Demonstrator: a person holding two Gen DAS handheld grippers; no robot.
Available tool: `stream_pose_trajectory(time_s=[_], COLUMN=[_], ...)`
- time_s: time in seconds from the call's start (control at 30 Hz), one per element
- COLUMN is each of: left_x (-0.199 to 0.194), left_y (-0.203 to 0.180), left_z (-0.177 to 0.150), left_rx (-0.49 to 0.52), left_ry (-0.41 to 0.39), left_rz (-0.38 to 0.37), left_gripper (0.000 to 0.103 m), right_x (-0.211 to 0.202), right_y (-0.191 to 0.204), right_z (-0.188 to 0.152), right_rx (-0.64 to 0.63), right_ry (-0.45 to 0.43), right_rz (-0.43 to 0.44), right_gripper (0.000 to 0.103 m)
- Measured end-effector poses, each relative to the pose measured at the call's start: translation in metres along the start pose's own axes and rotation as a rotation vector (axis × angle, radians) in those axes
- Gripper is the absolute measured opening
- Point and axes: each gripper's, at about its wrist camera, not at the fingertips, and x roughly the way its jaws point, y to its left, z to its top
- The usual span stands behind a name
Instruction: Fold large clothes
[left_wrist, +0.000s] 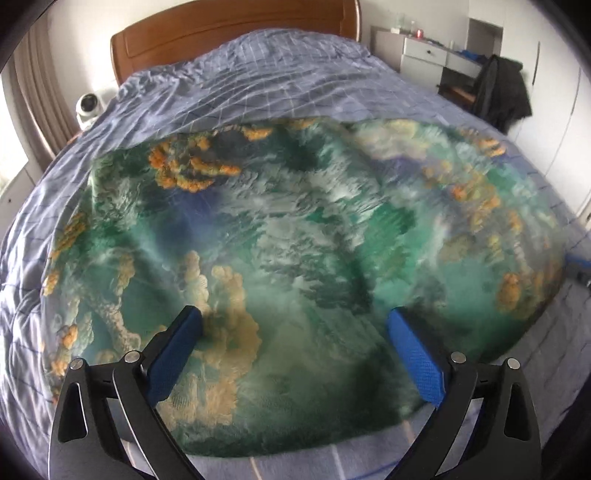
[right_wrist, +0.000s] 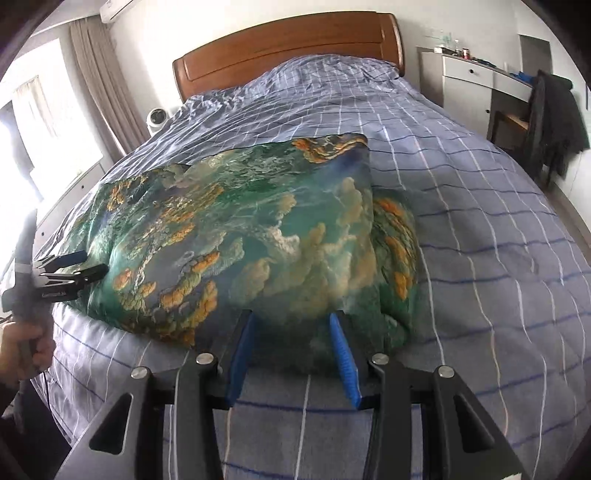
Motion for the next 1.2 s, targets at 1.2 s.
stream_pose_trajectory(time_s=[1.2], left_x=[-0.041], left_y=[-0.025], left_z=[-0.007], left_rx=[-0.017], left_ry=[0.061], left_rz=[-0.190], left_gripper=[0.101], right_x=[0.005], right_y=[-0.077], right_z=[-0.033], right_rx=[0.701], right_ry=[-0.014], right_rz=[0.222], right_gripper=[0.067])
